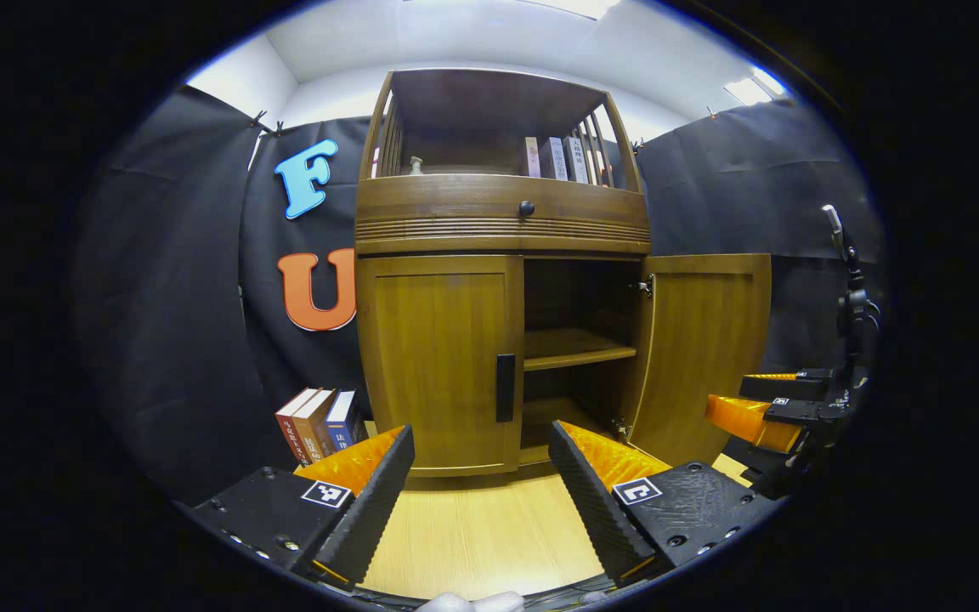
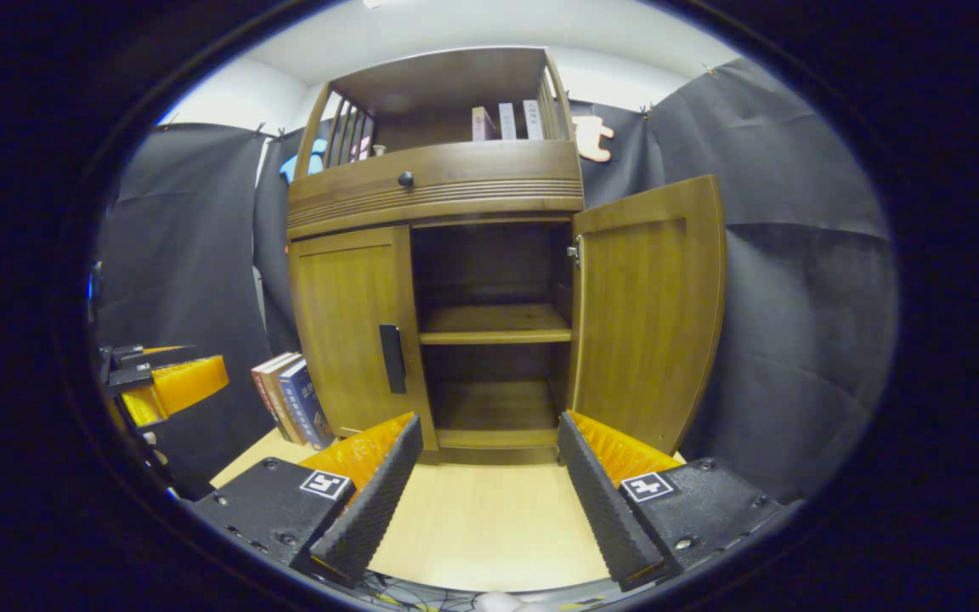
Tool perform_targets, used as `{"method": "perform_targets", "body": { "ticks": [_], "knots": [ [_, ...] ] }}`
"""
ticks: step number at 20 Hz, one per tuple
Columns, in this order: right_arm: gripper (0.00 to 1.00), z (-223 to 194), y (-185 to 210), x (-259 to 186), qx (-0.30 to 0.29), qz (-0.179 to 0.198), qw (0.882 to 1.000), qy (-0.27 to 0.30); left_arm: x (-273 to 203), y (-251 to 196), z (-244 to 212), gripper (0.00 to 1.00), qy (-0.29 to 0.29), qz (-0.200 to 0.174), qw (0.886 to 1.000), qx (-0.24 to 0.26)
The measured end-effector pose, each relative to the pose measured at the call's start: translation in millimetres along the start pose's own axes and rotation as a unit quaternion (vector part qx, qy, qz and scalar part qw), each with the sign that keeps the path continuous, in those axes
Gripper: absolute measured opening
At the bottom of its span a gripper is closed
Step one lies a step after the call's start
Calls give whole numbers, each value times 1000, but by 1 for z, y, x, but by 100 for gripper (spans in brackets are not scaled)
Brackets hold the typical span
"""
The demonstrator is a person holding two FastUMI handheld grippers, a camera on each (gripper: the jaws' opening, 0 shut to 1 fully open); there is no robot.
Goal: Open the right door of the double-door shoe cabinet with the right hand, and open the left door with the left hand.
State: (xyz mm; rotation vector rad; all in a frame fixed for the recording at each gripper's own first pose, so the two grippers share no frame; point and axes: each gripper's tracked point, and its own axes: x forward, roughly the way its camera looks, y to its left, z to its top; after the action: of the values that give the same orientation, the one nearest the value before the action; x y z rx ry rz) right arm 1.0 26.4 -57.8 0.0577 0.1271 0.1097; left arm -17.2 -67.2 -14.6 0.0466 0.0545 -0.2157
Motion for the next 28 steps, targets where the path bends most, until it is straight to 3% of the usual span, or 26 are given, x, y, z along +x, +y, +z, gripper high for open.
{"method": "perform_targets", "body": {
  "ticks": [5,14,16,17,21,23,28],
  "knots": [
    [100,6,5,2,-1,5,1000,-3,2,7,0,96,1,8,1000,-4],
    [100,23,-9,3,17,-18,999,-22,29,15,0,96,-4,29,1000,-6],
    [100,27,-11,3,13,-19,1000,-20,55,14,1,100,-17,30,999,-4],
    [100,29,-12,3,7,-20,1000,-17,72,13,-1,96,-20,29,999,-6],
    [100,34,-15,1,-11,-30,999,-10,148,-1,-15,96,-26,11,999,-30],
    [100,34,-17,1,-14,-36,999,-7,188,-8,-16,96,-44,7,999,-13],
    [100,24,-33,6,-21,-63,998,21,268,-27,-50,96,-17,2,1000,-9]
  ]
}}
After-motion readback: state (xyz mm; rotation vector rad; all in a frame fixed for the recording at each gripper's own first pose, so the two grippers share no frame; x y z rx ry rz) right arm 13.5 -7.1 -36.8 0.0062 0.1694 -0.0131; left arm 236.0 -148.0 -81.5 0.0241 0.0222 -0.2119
